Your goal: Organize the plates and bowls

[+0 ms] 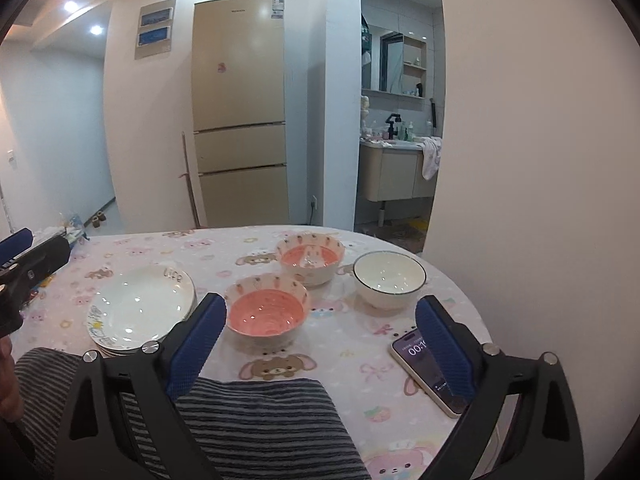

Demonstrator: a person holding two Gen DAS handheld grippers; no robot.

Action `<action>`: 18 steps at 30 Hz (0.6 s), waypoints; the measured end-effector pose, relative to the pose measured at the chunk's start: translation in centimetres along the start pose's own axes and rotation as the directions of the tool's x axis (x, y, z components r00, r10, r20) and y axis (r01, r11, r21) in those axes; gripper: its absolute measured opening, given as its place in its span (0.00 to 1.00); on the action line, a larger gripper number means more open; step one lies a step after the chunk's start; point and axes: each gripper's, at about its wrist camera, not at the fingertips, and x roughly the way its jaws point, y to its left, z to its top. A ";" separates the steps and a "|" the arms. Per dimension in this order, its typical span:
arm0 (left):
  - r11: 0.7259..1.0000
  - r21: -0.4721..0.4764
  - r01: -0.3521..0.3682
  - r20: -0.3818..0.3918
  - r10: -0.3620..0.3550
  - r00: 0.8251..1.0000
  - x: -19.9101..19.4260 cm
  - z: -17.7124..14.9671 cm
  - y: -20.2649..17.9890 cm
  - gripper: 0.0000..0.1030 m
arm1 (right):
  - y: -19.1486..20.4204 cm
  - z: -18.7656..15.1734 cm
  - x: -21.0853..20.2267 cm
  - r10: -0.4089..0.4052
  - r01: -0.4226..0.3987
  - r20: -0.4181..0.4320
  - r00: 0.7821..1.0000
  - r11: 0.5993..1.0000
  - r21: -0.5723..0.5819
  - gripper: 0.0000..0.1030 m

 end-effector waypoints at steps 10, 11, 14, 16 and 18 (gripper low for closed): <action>0.998 0.014 0.059 -0.103 -0.057 0.993 5.2 -3.2 -1.7 1.00 | -1.3 -1.6 3.4 0.022 -0.019 -0.104 0.994 0.999 0.029 0.92; 0.998 0.005 0.070 -0.112 -0.069 0.991 5.6 -3.5 -1.7 1.00 | -1.3 -1.8 3.8 0.018 -0.015 -0.105 0.994 1.000 0.028 0.92; 0.998 0.013 0.068 -0.117 -0.066 0.991 6.6 -4.7 -2.0 1.00 | -1.5 -2.5 4.8 0.037 -0.031 -0.103 0.994 0.998 0.060 0.92; 0.998 0.025 0.054 -0.130 -0.050 0.990 7.2 -5.6 -2.2 1.00 | -1.6 -3.1 5.7 0.066 -0.056 -0.112 0.992 0.994 0.090 0.91; 0.998 0.022 0.053 -0.150 -0.049 0.987 7.9 -6.3 -2.2 1.00 | -1.6 -3.6 6.6 0.065 -0.054 -0.122 0.990 0.994 0.097 0.90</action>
